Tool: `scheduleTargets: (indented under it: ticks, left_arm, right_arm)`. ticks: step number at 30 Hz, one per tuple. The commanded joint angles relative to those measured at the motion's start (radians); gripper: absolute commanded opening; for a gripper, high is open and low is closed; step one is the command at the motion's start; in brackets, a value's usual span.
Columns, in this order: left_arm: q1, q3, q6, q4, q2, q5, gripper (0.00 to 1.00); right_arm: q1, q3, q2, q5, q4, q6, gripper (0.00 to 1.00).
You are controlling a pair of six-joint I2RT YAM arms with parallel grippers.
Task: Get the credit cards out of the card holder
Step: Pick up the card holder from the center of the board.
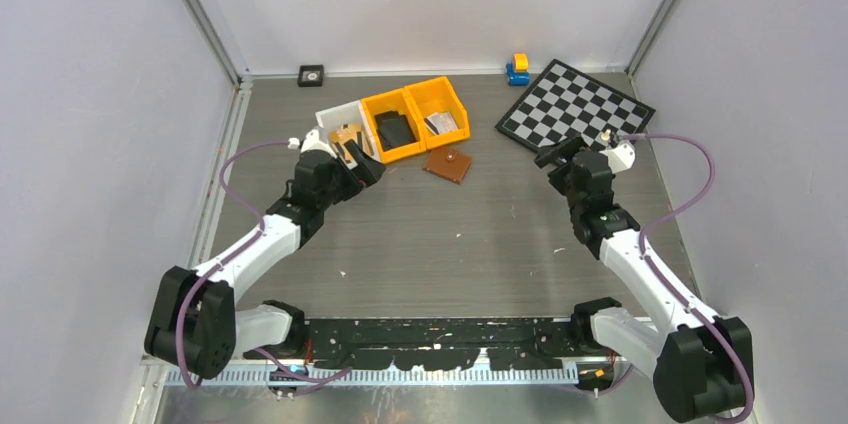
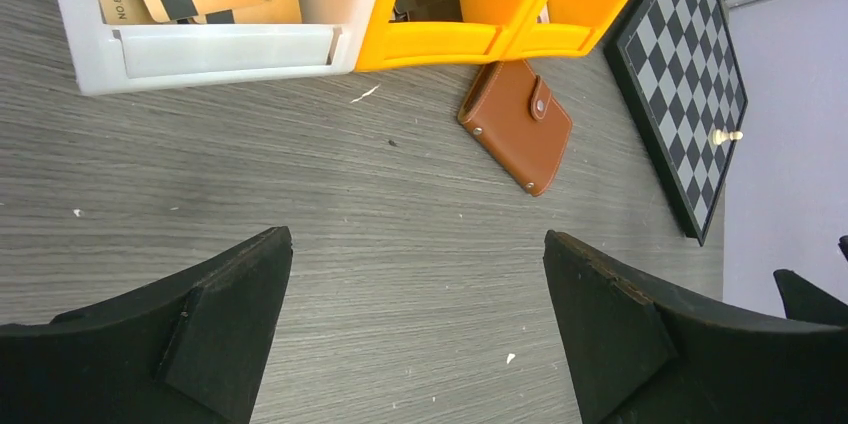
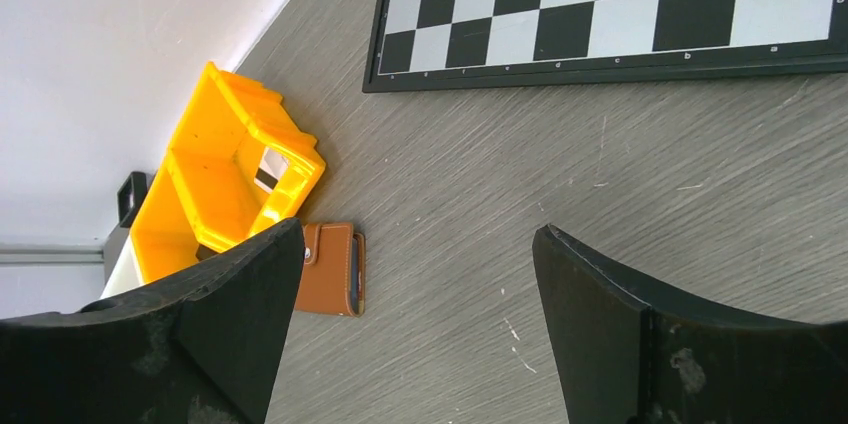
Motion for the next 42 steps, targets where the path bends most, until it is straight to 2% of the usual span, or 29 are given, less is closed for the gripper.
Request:
scheduleTargets:
  ticks: [1,4,6,10,13,20,24,29,35,42]
  left_arm:
    - [0.007,0.027,-0.023,0.003,-0.006,-0.032,1.00]
    - [0.008,-0.033,-0.044,0.118,0.002,0.032,1.00]
    - [0.008,-0.058,-0.041,0.200,0.013,0.075,1.00]
    - [0.006,-0.050,-0.013,0.204,0.023,0.103,1.00]
    - [0.007,-0.049,-0.010,0.205,0.030,0.104,1.00]
    - [0.006,-0.039,-0.027,0.240,0.090,0.154,0.97]
    - [0.006,-0.034,-0.034,0.246,0.109,0.169,0.95]
    - [0.007,-0.037,-0.046,0.253,0.111,0.172,0.94]
    - [0.007,-0.033,-0.061,0.266,0.140,0.186,0.92]
    - [0.006,-0.013,-0.062,0.257,0.192,0.188,0.90]
  right_arm:
    - [-0.004,-0.007,0.021,-0.003,0.114,0.029,0.89]
    - [-0.003,0.002,0.075,-0.161,0.184,-0.038,0.89]
    - [-0.003,0.047,0.135,-0.276,0.170,-0.088,0.89]
    - [-0.001,0.140,0.327,-0.489,0.167,-0.112,0.83]
    - [0.011,0.192,0.472,-0.579,0.202,-0.110,0.80]
    - [0.100,0.419,0.730,-0.515,0.107,-0.181,0.78]
    - [0.110,0.536,0.860,-0.505,0.045,-0.207,0.72]
    - [0.123,0.665,0.980,-0.479,-0.044,-0.252,0.72]
    - [0.147,0.744,1.041,-0.430,-0.103,-0.314,0.72]
    - [0.185,0.779,1.072,-0.464,-0.120,-0.364,0.69]
